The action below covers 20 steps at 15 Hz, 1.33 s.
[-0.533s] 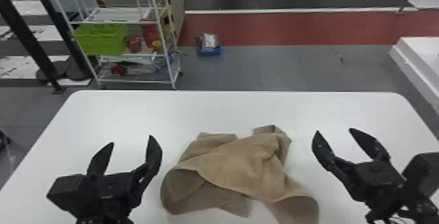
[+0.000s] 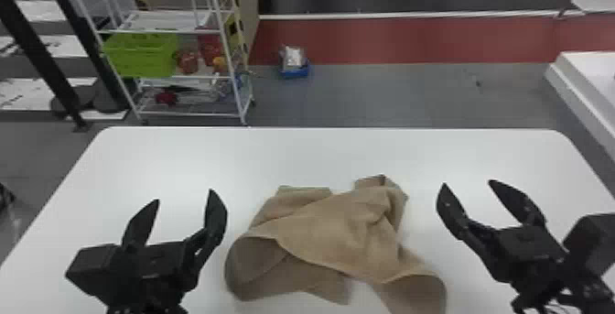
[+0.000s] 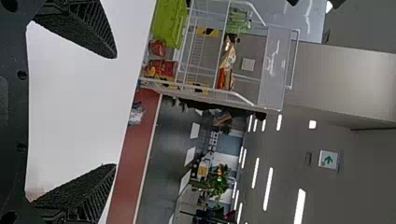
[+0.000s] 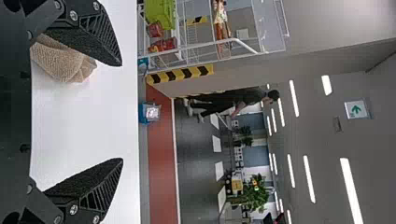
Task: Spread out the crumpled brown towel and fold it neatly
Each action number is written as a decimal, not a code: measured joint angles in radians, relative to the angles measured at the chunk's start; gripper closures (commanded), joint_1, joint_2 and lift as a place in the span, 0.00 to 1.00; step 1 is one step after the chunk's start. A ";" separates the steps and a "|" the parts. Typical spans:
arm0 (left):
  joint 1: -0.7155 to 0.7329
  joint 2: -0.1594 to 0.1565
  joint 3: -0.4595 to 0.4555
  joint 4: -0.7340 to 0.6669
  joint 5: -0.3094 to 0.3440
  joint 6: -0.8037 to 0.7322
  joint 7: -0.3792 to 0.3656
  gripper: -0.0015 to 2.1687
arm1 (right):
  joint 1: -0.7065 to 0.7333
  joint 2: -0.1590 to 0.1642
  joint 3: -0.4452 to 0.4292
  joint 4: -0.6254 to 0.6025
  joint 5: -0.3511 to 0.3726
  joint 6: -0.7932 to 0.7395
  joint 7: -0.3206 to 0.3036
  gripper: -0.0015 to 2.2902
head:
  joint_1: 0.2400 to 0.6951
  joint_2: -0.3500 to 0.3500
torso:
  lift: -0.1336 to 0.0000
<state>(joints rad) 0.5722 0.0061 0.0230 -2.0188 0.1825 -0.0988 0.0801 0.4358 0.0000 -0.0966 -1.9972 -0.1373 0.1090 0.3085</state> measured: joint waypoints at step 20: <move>0.005 0.010 -0.010 0.023 -0.020 -0.082 0.034 0.00 | 0.055 -0.186 0.013 -0.104 0.104 0.178 0.345 0.08 | 1.00 0.70 | 0.08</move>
<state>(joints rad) 0.5770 0.0162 0.0128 -1.9959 0.1626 -0.1803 0.1140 0.4909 -0.1861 -0.0836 -2.1015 -0.0334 0.2867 0.6533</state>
